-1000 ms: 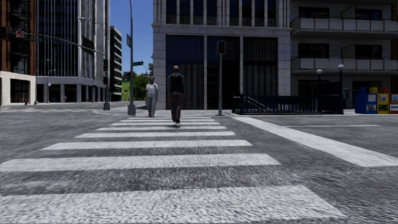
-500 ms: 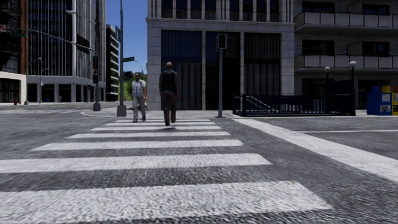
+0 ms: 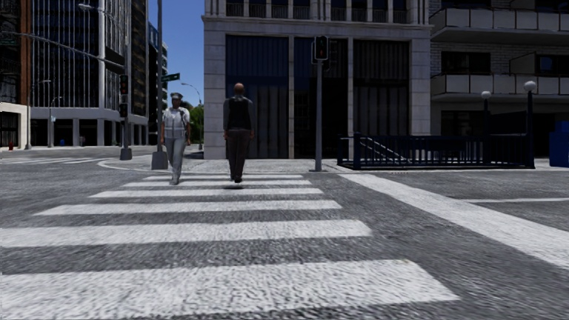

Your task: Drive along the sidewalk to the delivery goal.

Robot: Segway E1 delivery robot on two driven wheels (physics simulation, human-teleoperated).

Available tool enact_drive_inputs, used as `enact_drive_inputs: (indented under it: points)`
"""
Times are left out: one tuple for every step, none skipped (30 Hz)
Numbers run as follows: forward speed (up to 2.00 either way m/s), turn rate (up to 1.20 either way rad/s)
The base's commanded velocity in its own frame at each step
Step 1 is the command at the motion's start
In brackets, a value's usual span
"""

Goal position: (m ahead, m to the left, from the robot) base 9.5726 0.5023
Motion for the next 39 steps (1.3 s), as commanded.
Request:
enact_drive_inputs:
  points:
    - [2.0,0.0]
    - [2.0,0.0]
    - [2.0,0.0]
    - [2.0,0.0]
    - [2.0,0.0]
    - [2.0,0.0]
    - [2.0,0.0]
    - [2.0,0.0]
    - [2.0,0.0]
    - [2.0,0.0]
    - [2.0,0.0]
    - [2.0,0.0]
    - [2.0,0.0]
    - [2.0,0.0]
    - [2.0,0.0]
    - [2.0,0.0]
    - [2.0,0.0]
    - [2.0,0.0]
    - [2.0,0.0]
    - [2.0,0.0]
    - [2.0,0.0]
    - [2.0,0.0]
    - [2.0,0.0]
    - [2.0,0.0]
    - [2.0,0.0]
    - [2.0,0.06]
    - [2.0,0.11]
    - [2.0,0.11]
    - [2.0,0.27]
    - [2.0,0.28]
    - [2.0,0.31]
    - [2.0,0.31]
    - [2.0,0.36]
    - [2.0,0.37]
    - [2.0,0.37]
    - [2.0,0.37]
    - [2.0,0.38]
    - [2.0,0.38]
    - [2.0,0.38]
